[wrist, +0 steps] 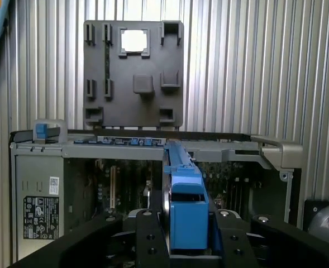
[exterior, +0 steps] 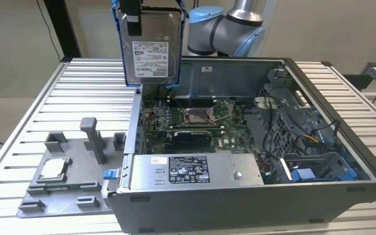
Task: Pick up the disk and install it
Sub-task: 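Pick up the disk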
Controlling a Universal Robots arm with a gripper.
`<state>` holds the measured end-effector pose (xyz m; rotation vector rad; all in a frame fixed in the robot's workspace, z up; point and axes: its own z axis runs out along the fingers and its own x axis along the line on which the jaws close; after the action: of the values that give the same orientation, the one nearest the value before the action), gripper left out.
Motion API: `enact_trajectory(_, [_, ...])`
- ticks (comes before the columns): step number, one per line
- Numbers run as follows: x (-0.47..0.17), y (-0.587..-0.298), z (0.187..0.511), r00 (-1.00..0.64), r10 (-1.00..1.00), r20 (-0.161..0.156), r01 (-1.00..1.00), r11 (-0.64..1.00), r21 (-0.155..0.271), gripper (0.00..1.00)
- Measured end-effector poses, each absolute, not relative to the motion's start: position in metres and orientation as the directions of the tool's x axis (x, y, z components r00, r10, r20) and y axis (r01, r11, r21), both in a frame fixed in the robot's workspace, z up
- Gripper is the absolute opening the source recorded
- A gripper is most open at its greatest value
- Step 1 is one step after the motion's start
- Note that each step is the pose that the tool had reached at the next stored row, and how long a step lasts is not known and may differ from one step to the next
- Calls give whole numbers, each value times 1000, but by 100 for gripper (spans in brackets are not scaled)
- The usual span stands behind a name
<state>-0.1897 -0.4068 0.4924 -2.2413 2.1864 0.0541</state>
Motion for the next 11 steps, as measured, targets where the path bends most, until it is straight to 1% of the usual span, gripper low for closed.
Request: enact_trajectory(11, [-172, -407, 492, 25, -999, -32, -1000, -25, 17, 0])
